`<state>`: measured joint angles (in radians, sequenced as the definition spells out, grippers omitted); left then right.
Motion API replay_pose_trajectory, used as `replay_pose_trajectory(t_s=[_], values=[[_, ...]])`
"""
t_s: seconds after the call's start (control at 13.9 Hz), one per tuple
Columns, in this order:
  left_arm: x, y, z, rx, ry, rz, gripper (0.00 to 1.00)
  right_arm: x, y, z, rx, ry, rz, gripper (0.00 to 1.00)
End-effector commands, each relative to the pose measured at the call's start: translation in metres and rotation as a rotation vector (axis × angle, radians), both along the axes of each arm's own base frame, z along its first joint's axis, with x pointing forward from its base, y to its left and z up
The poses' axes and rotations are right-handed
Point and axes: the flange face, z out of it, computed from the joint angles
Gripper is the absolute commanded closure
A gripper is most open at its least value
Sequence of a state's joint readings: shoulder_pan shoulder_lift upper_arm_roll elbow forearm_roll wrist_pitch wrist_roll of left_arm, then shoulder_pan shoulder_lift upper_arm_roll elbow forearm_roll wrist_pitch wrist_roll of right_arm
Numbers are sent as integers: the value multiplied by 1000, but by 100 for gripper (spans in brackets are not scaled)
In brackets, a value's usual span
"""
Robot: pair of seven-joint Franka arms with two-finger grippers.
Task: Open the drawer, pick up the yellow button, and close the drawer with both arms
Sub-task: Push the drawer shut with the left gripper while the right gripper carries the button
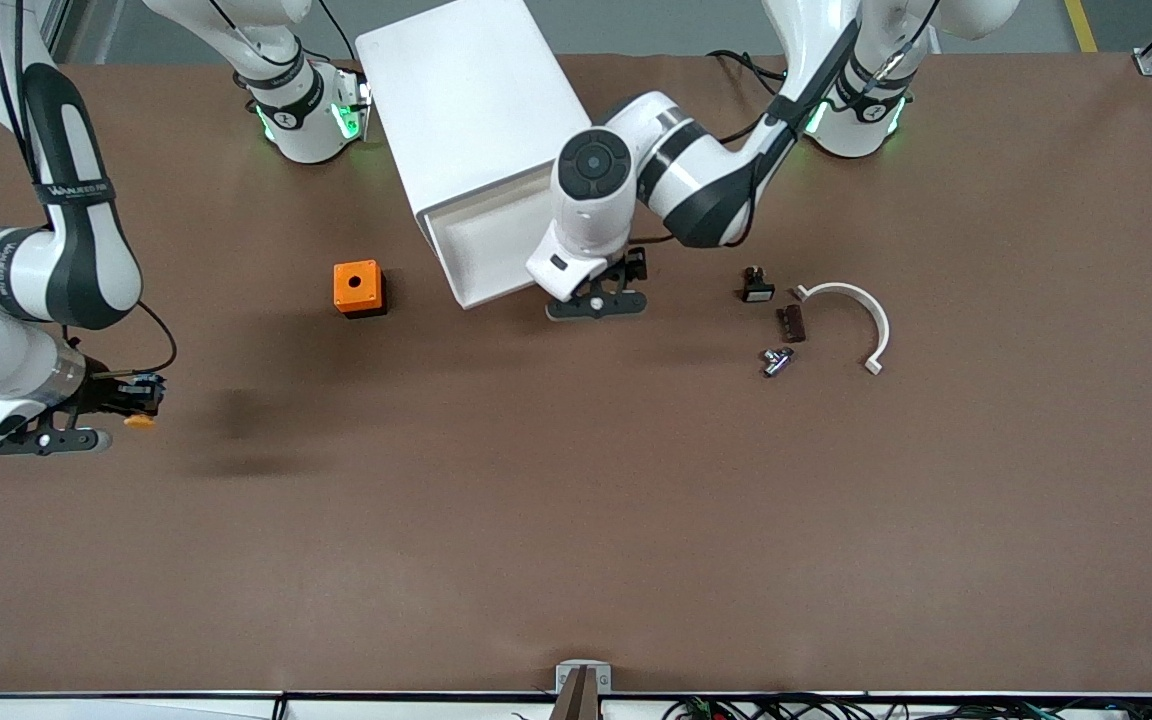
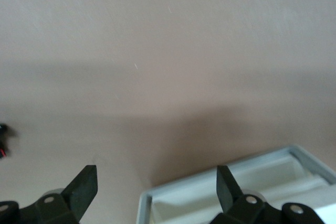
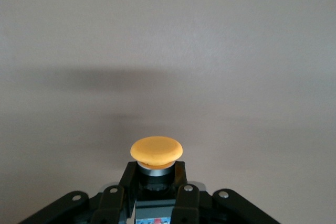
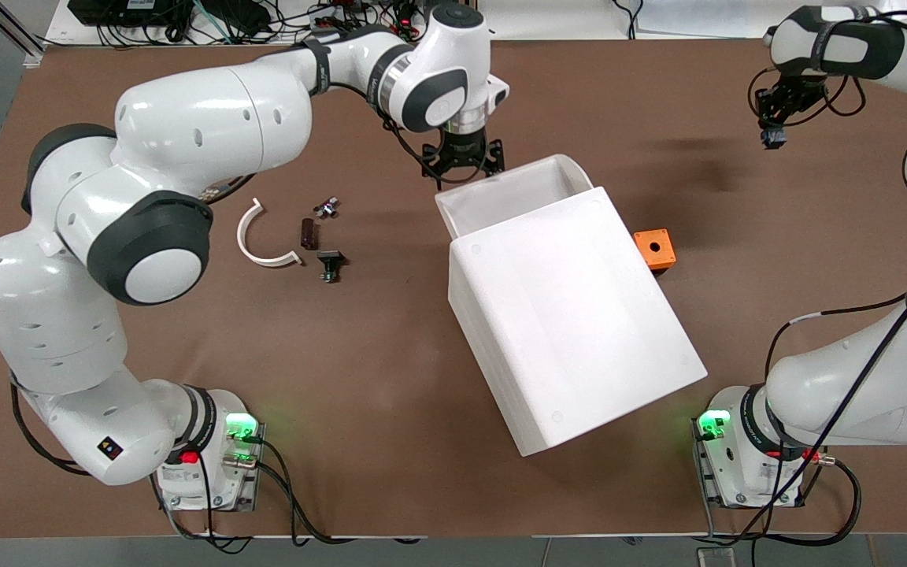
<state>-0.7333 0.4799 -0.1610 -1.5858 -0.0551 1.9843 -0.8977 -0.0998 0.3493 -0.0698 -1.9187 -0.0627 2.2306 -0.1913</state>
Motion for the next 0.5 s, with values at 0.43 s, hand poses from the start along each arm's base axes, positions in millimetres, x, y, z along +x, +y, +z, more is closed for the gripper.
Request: replay_pose_trajectory(t_s=[0.43], values=[[-97,-44,1,17,55,12,0,1,-32,-89,-32,-49,10,82]])
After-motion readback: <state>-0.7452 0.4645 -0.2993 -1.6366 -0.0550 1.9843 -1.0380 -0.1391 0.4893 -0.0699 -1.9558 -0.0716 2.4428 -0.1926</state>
